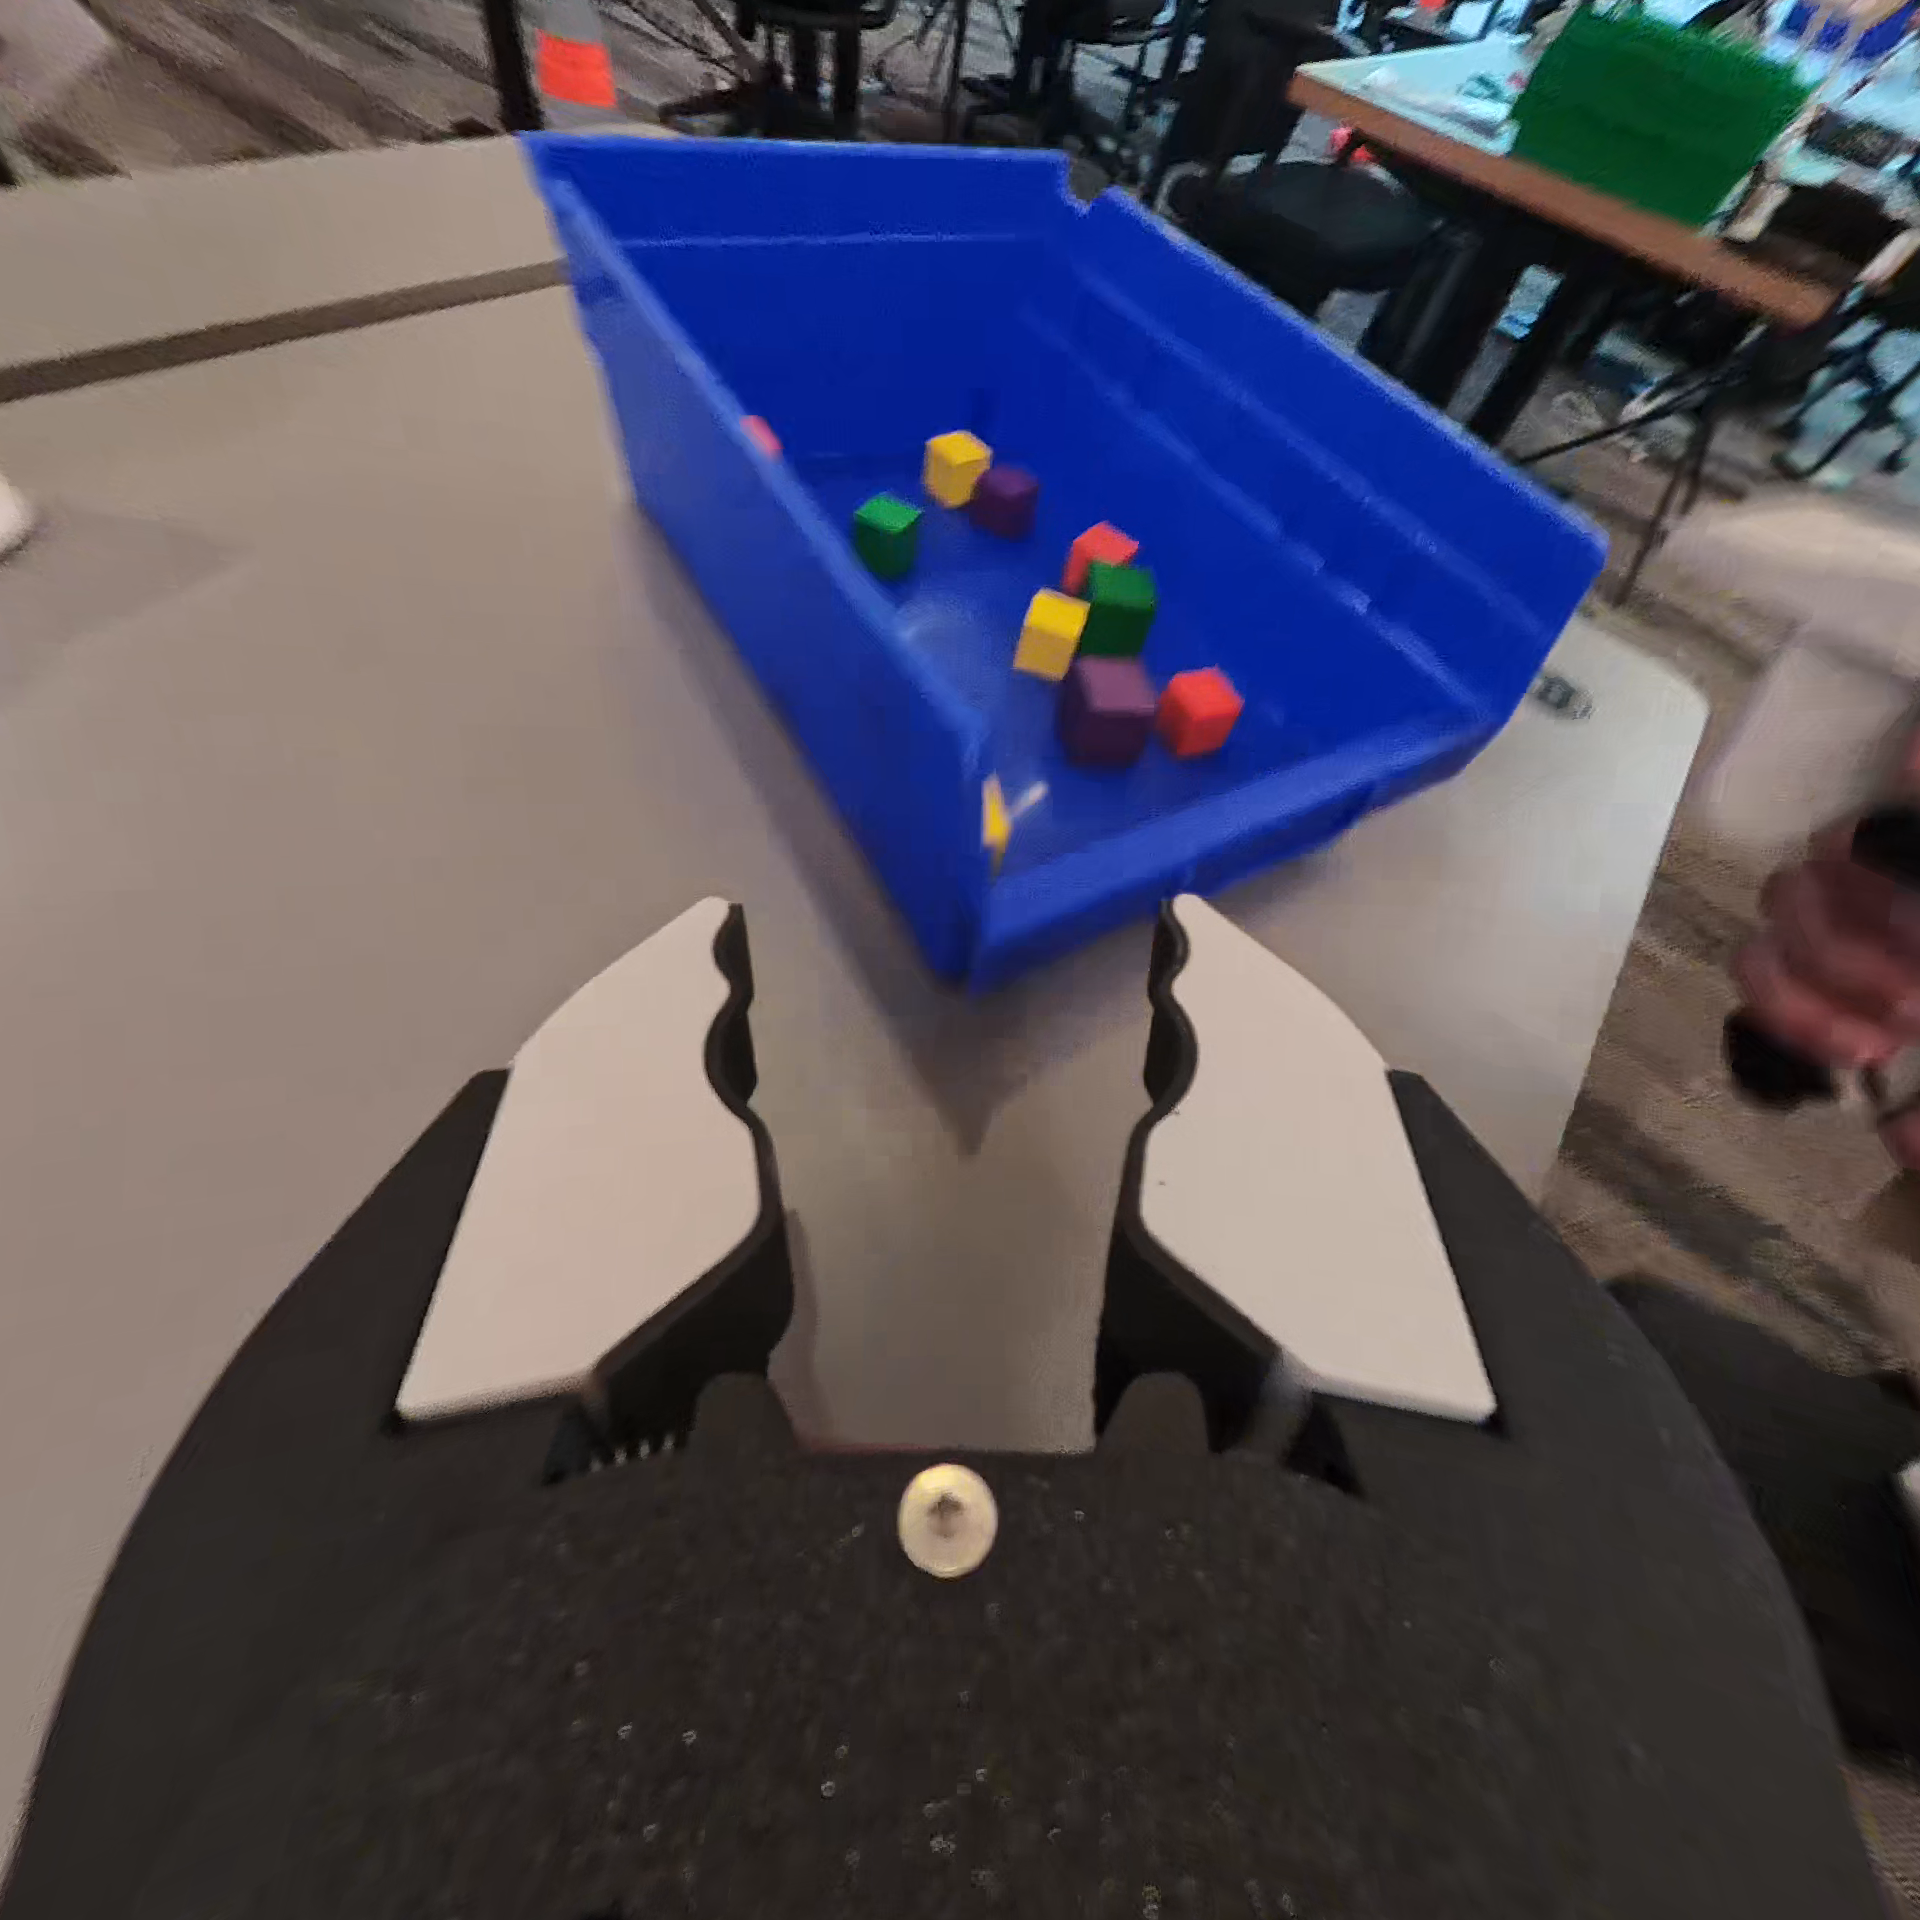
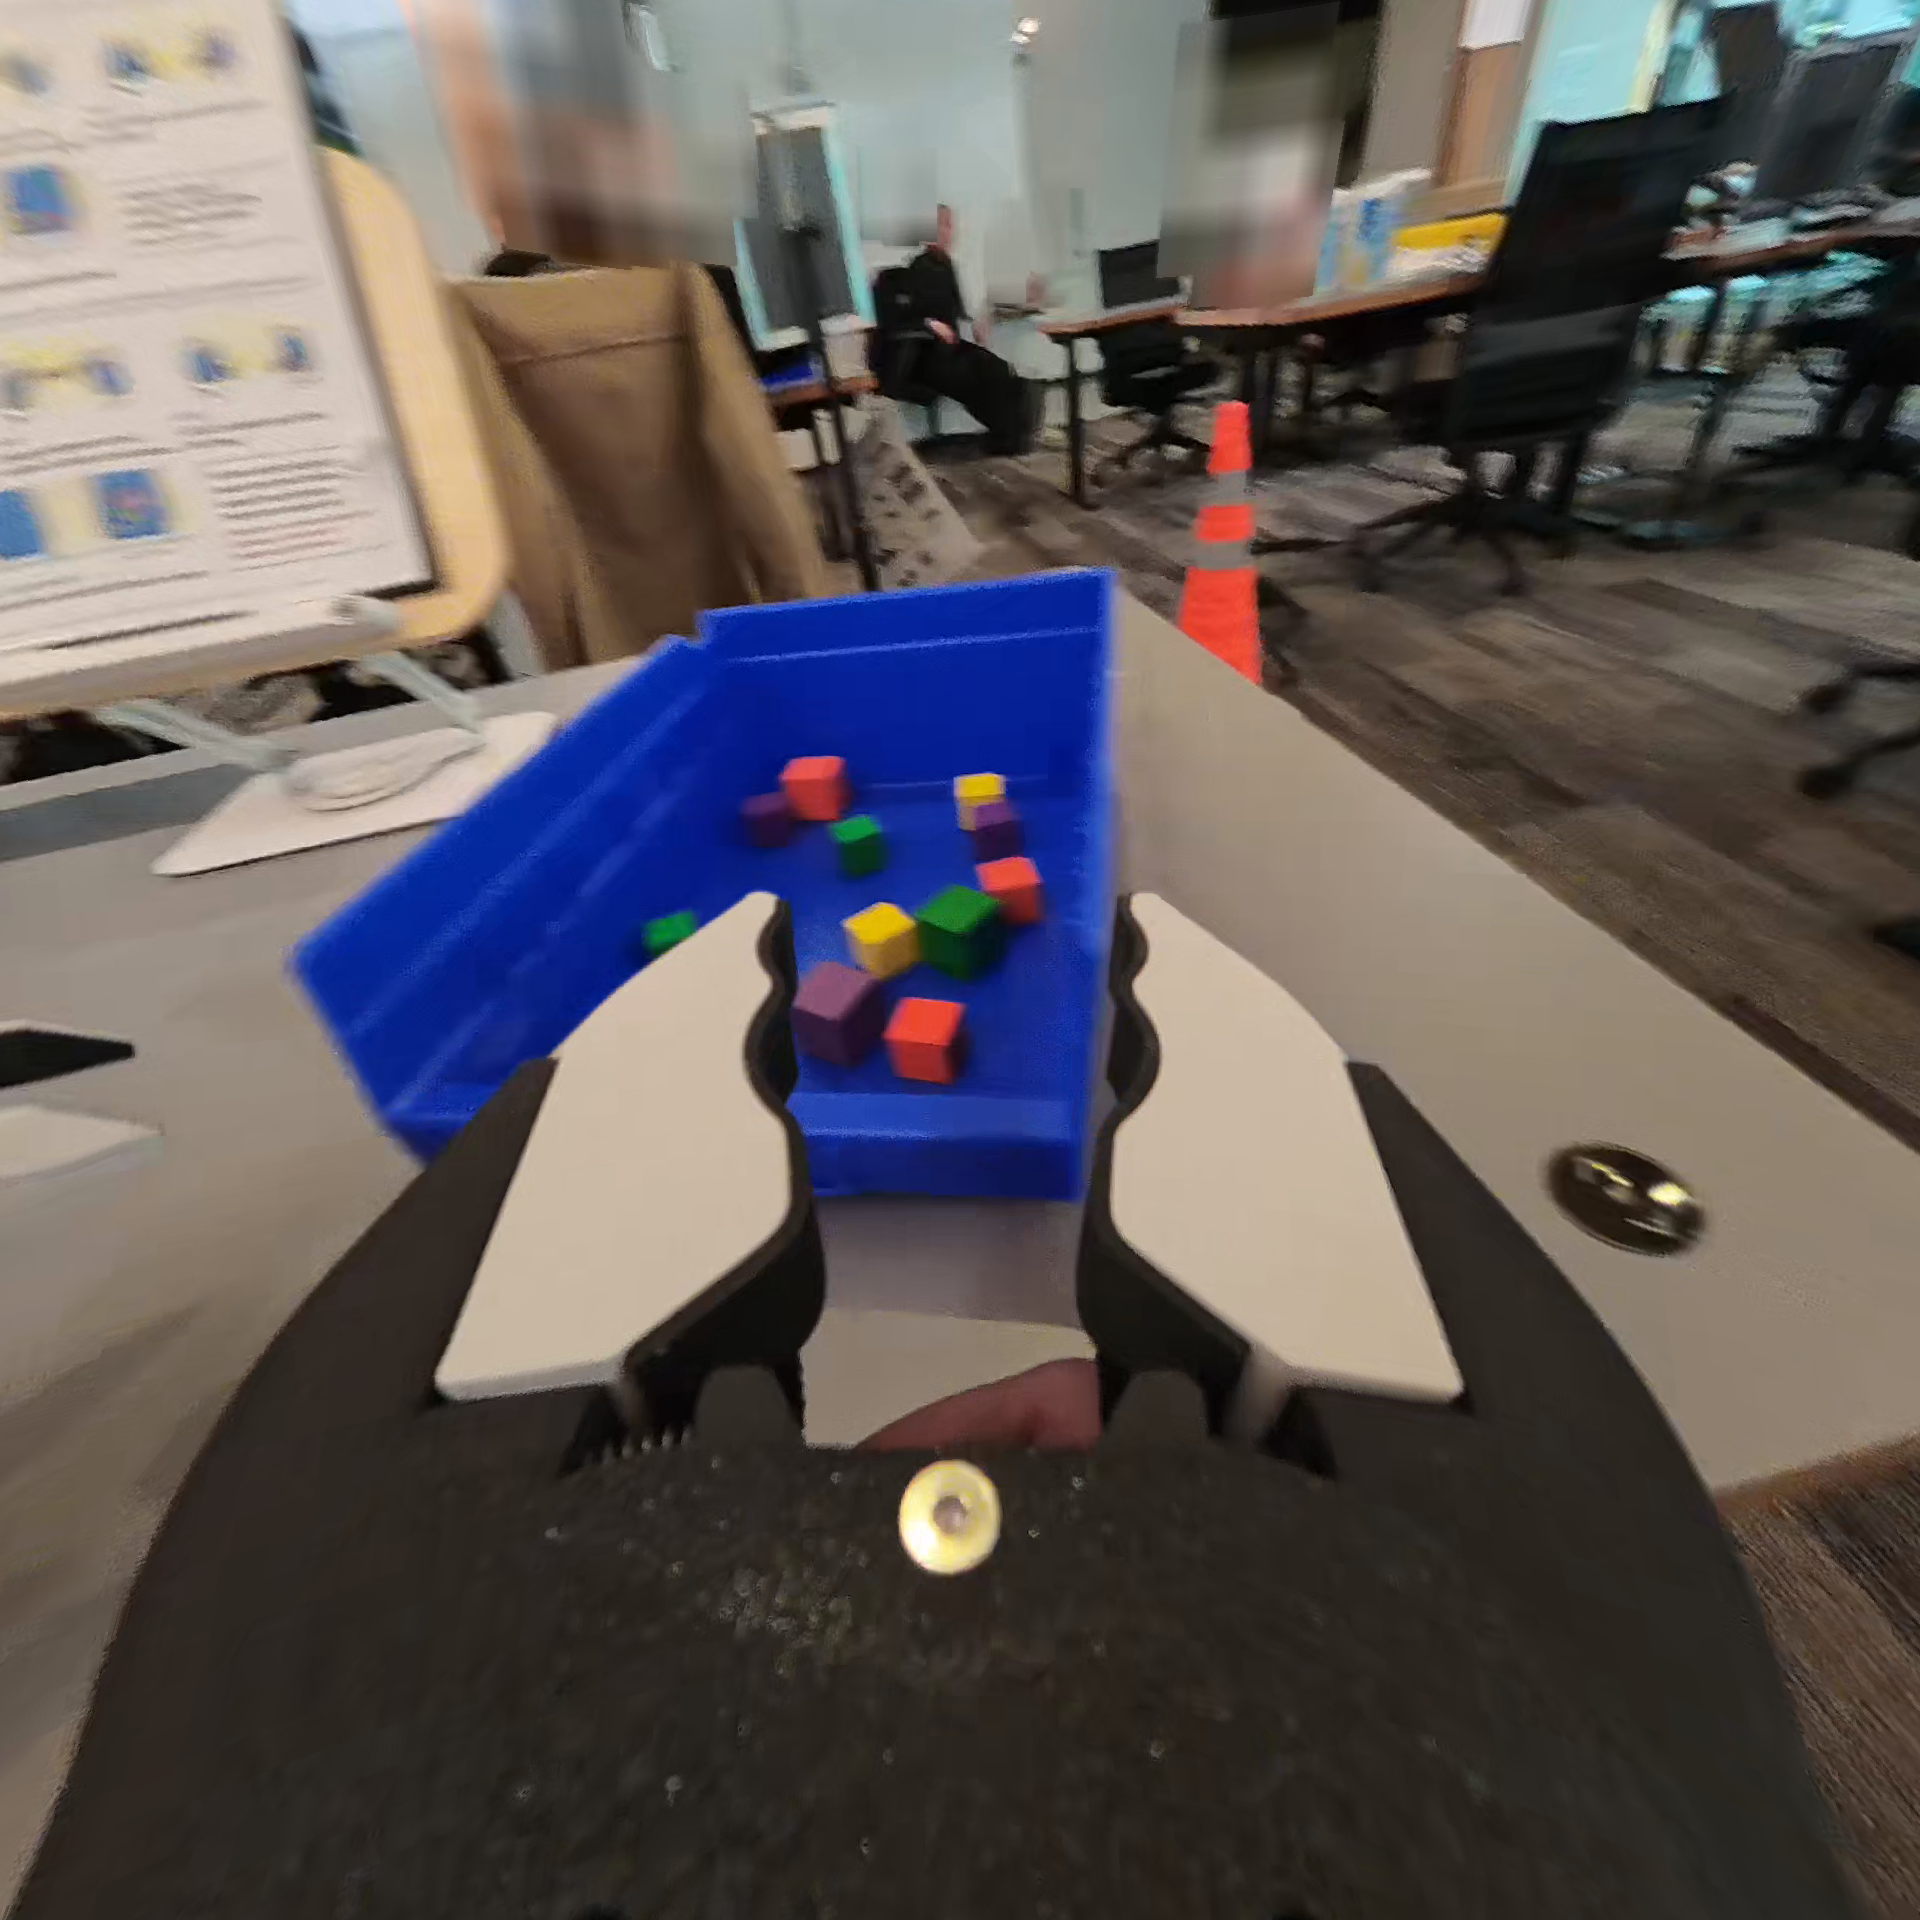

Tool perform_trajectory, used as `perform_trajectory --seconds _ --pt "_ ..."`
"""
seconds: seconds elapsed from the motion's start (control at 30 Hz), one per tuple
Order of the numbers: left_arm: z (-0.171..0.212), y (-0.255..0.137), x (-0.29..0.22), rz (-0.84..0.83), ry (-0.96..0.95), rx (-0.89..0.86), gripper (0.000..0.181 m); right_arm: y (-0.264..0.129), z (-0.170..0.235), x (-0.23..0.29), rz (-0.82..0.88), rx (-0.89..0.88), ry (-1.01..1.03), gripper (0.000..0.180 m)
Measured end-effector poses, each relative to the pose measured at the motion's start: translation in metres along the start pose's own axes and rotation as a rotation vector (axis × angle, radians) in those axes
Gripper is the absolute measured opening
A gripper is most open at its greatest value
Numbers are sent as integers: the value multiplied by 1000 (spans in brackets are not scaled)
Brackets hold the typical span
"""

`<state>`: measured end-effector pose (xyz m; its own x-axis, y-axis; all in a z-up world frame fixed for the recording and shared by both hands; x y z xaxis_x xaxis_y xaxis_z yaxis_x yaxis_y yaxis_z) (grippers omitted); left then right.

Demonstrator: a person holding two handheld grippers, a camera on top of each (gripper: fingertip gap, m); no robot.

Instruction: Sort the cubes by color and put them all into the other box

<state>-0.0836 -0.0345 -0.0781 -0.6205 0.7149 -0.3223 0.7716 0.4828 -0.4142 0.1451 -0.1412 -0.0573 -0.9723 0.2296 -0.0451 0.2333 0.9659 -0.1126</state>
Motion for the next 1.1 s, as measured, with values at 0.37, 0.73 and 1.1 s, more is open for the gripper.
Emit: perform_trajectory --seconds 0.37,0.73,1.1 --pt "-24 88 -9 -284 -115 11 11 67 40 -15 -31 232 43 32" --pt "-22 4 28 -447 -85 -68 6 45 21 53 -38 183 55 3" --pt "18 -173 149 -757 -266 -168 5 45 10 260 -367 185 -16 3"
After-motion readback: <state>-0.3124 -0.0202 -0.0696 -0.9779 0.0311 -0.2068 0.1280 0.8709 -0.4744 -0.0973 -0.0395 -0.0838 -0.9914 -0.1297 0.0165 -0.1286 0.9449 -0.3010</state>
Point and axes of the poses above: each gripper's, where its closed fingertips meet, y out along the fingers, z out of its underside, x = y × z across the jaws, the point moved 7 cm from there along -y, back along the fingers, and after that the axes turned 11 degrees about -y, right-handed, at the moved point
